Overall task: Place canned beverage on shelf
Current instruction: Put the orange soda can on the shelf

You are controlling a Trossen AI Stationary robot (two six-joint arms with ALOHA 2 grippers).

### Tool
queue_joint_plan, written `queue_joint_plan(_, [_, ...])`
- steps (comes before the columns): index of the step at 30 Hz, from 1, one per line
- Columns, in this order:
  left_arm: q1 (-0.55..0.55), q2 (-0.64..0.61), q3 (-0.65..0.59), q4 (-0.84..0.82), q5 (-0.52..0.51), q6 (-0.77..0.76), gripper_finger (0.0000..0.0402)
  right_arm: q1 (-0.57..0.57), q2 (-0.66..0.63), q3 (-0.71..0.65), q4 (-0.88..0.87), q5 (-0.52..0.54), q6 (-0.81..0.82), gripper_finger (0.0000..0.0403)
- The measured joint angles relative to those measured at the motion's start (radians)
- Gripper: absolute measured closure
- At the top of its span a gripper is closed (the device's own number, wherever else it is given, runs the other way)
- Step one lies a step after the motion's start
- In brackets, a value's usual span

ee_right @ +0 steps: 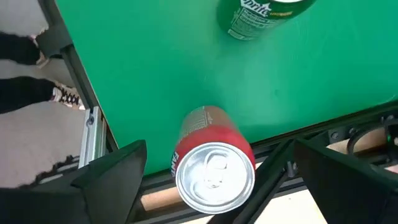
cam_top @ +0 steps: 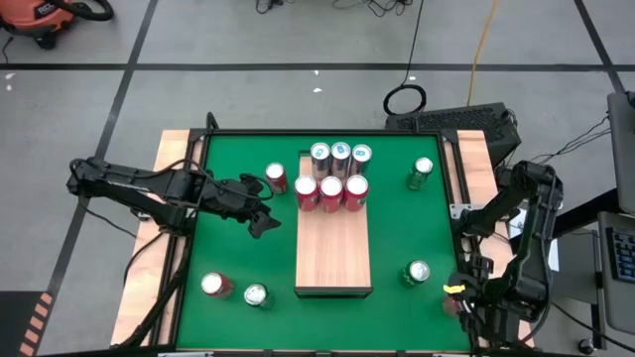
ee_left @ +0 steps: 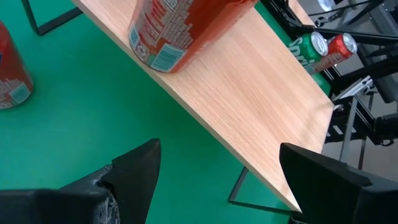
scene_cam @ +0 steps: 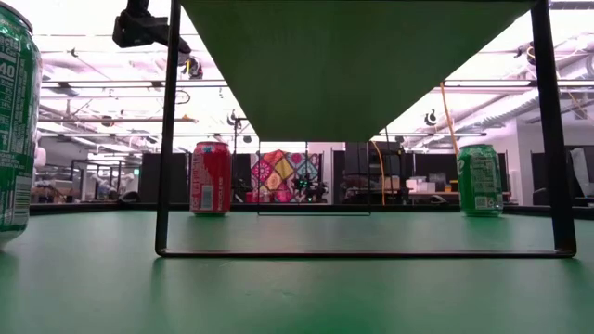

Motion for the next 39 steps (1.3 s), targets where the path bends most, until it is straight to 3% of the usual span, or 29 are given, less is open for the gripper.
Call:
queue_joint_plan(21, [-0.009, 0.000, 0.000, 0.021, -0.006, -0.001, 0.0073, 0.068, 0.050, 0.000, 0.011, 0.004, 0.128, 0.0009])
queue_joint_plan(26, [-0.009, 0.000, 0.000, 0.022, -0.005, -0.001, 0.0073, 0.097, 0.047, -0.023, -0.003, 0.072, 0.206, 0.0009])
queue_joint_plan(31, [-0.010, 0.000, 0.000, 0.022, 0.000, -0.004, 0.0073, 0.098, 0.031, -0.111, 0.130, 0.066, 0.227, 0.0009])
queue_joint_plan(39, [-0.010, 0.000, 0.000, 0.022, 0.002, -0.023, 0.0073, 0.097, 0.027, -0.226, 0.302, -0.057, 0.209, 0.0009])
